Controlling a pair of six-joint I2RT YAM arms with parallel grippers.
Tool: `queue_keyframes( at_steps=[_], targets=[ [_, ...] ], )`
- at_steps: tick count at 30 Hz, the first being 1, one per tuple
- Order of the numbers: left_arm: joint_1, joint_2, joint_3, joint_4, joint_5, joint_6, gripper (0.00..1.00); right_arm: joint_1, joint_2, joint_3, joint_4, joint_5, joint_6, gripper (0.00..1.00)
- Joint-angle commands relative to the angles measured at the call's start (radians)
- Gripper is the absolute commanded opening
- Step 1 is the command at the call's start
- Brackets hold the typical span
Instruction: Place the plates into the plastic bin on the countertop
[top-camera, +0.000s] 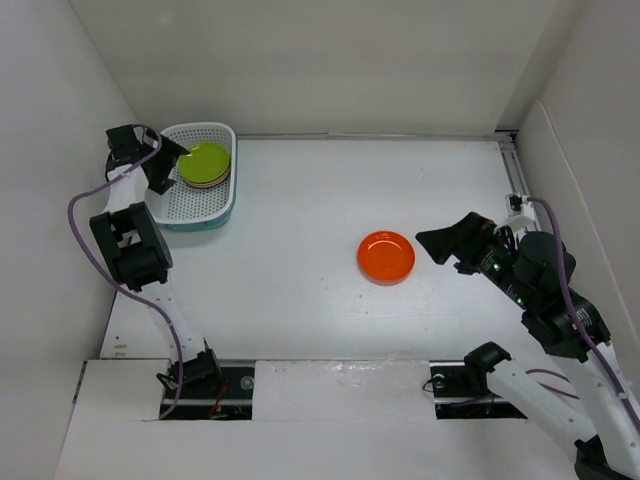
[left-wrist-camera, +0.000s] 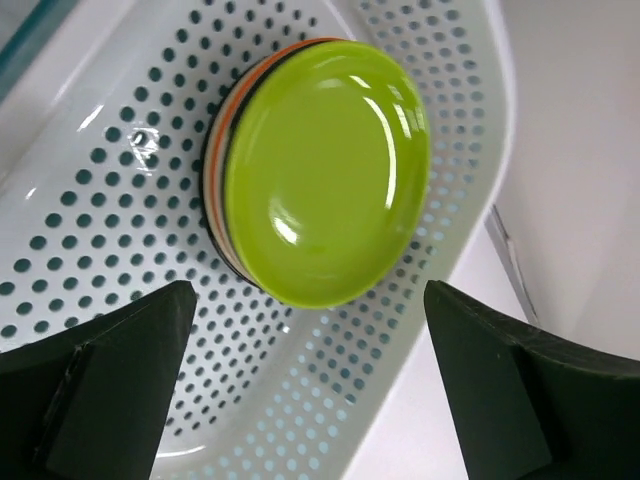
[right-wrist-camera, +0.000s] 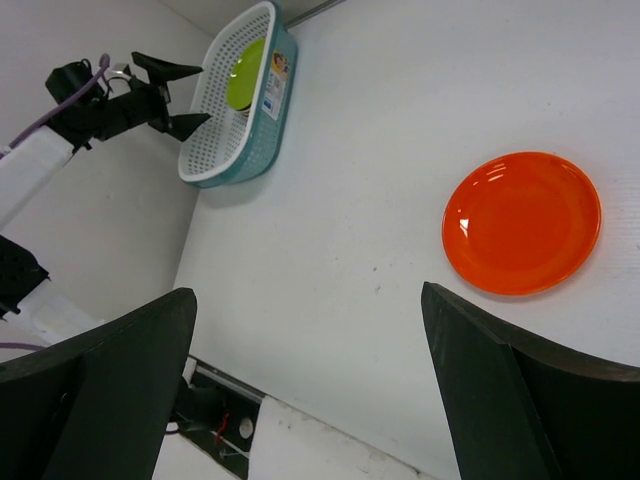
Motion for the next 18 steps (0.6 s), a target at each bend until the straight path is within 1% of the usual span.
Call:
queue_keyframes(
  at_steps=[1,2,3,4,5,6,7,9,10,11,12,13,14,16,18],
  targets=[
    [-0.036,-0.187,0.019,0.053,0.059,0.043,0.99,-0.006,-0.010,0.021,0.027,0.015,-0.004,1.00],
    [-0.061,-0.239,0.019,0.035,0.059,0.056,0.99,-0.006,-0.010,0.021,0.036,0.015,-0.004,1.00],
    [-0.142,-0.269,0.010,0.021,0.048,0.073,0.99,-0.006,-0.010,0.021,0.036,0.015,-0.004,1.00],
    [-0.197,-0.296,-0.025,0.011,0.033,0.089,0.99,-0.006,-0.010,0.021,0.036,0.031,-0.004,1.00],
    [-0.269,-0.322,-0.045,0.000,0.002,0.114,0.99,-0.006,-0.010,0.021,0.036,0.041,-0.004,1.00],
    [-0.352,-0.364,-0.062,-0.031,-0.075,0.131,0.99,-0.006,-0.010,0.030,0.036,0.054,-0.004,1.00],
    [-0.532,-0.373,-0.089,-0.046,-0.129,0.140,0.99,-0.006,-0.010,0.030,0.024,0.077,-0.004,1.00],
    [-0.696,-0.383,-0.117,-0.037,-0.200,0.140,0.99,-0.006,-0.010,0.067,-0.001,0.104,0.023,1.00],
    [-0.807,-0.383,-0.140,-0.014,-0.216,0.111,0.99,-0.006,-0.010,0.076,-0.001,0.127,0.037,1.00],
    [-0.843,-0.383,-0.196,0.013,-0.216,0.097,0.99,-0.006,-0.019,0.097,-0.027,0.136,0.050,1.00],
    [-0.872,-0.383,-0.220,0.013,-0.225,0.076,0.99,-0.006,-0.019,0.108,-0.036,0.137,0.050,1.00],
    [-0.895,-0.383,-0.258,0.076,-0.214,0.056,0.99,-0.006,-0.030,0.120,-0.047,0.137,0.050,1.00],
    [-0.932,-0.383,-0.339,0.119,-0.205,0.035,0.99,-0.006,-0.030,0.131,-0.056,0.137,0.050,1.00],
    [-0.971,-0.372,-0.391,0.193,-0.194,0.025,0.99,-0.006,-0.053,0.151,-0.076,0.137,0.034,1.00],
    [-1.024,-0.352,-0.430,0.211,-0.194,0.048,0.99,-0.006,-0.069,0.162,-0.090,0.137,0.021,1.00]
  ],
)
